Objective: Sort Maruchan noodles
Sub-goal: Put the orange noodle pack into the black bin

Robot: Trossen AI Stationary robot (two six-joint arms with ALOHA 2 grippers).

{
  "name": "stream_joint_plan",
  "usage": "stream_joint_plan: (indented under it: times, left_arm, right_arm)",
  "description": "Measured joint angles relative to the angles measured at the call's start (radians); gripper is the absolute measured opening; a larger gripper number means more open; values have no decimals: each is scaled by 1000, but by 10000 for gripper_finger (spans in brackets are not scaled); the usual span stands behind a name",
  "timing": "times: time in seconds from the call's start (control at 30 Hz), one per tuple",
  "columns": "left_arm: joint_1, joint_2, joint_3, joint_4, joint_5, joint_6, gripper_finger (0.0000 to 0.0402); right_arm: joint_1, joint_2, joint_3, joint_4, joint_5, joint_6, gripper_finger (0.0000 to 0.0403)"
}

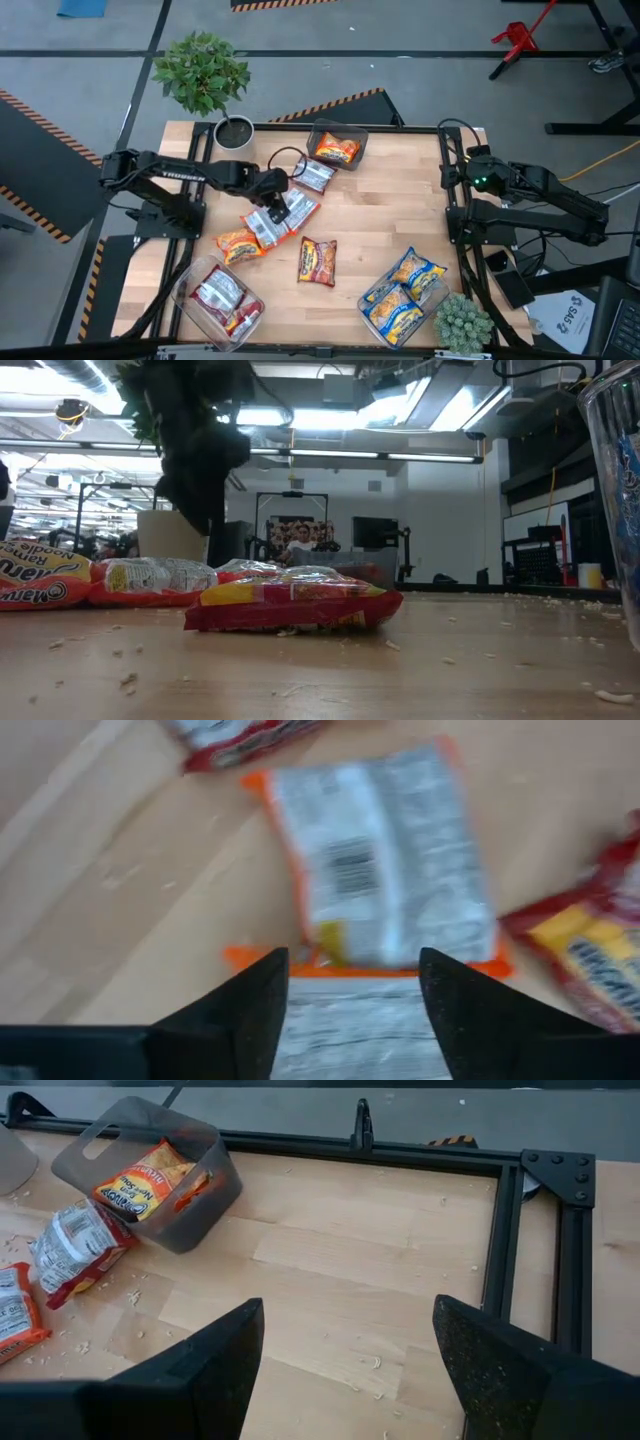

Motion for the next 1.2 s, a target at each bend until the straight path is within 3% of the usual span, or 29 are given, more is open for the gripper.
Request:
stream_joint_plan:
  times: [0.17,0.43,0.77,1.0,1.2]
  left_arm:
    - [71,0,-1,-118,3,-50,241]
    - [120,0,-20,-133,10,-34,241]
    - [107,1,-194,-49,157,-81,241]
    - [108,-5,-250,121,366,-76,241]
    - [107,-4,-252,147,395,-75,241]
  right_arm:
    - [0,0,0,0,21,0,280]
    - [0,0,0,0,26,0,280]
    - [0,0,0,0,31,0,280]
    - [0,0,0,-1,44,-1,280]
    - [0,0,0,-1,40,-1,280]
